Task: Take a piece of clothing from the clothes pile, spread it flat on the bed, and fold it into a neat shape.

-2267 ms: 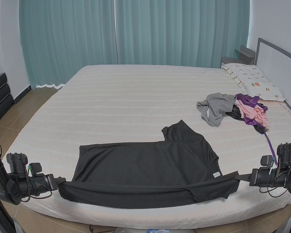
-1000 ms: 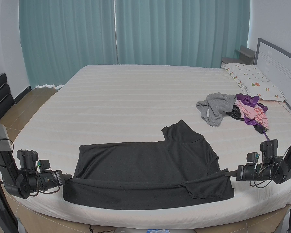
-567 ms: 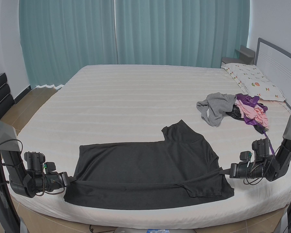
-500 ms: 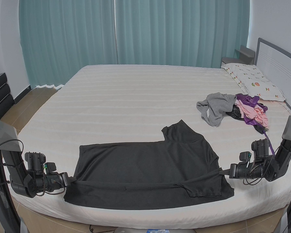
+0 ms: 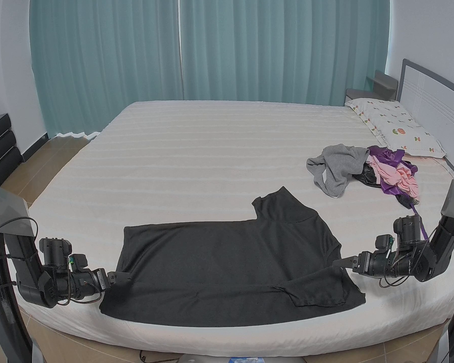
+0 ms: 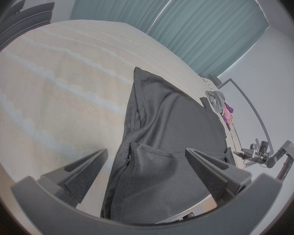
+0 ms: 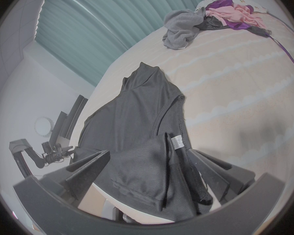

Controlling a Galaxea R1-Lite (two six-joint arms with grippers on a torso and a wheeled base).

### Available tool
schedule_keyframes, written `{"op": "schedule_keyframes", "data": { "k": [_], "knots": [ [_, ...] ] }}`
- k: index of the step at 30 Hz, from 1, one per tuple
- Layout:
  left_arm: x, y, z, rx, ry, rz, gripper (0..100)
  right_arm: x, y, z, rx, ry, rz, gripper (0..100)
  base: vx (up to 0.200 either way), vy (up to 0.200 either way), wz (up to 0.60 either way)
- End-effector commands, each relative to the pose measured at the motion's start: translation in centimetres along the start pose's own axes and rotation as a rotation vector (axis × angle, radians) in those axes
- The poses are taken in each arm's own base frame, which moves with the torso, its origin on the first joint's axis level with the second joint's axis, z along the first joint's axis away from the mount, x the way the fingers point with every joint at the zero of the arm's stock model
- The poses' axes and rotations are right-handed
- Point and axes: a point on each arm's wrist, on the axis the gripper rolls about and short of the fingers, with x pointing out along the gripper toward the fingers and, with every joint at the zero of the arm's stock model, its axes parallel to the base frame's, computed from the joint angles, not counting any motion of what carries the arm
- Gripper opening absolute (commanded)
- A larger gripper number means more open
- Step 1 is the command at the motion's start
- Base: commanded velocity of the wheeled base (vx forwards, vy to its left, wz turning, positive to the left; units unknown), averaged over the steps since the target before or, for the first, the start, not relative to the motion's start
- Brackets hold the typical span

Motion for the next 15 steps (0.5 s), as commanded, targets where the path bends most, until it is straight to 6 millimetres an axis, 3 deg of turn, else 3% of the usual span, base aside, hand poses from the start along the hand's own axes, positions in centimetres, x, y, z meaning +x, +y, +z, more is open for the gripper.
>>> {"op": "schedule_keyframes", "data": {
  "k": [1,6,12,15],
  "knots": [
    [-1.0,-0.1,0.4,-0.017,-0.031,0.002,100,-1.1,0.8,0.5,0.006,-0.034,0.015,100,0.0,0.0,0.0],
    [-1.6,-0.5,1.0,-0.103,-0.061,-0.008,100,-1.2,0.7,0.6,0.013,-0.038,0.013,100,0.0,0.0,0.0],
    [-1.6,-0.6,1.2,-0.107,-0.07,-0.012,100,-1.2,0.7,0.5,0.014,-0.036,0.012,100,0.2,0.0,0.0],
    [-1.6,-0.7,1.6,-0.102,-0.083,-0.017,100,-1.2,0.7,0.6,0.013,-0.038,0.013,100,0.0,0.0,0.0]
  ]
}}
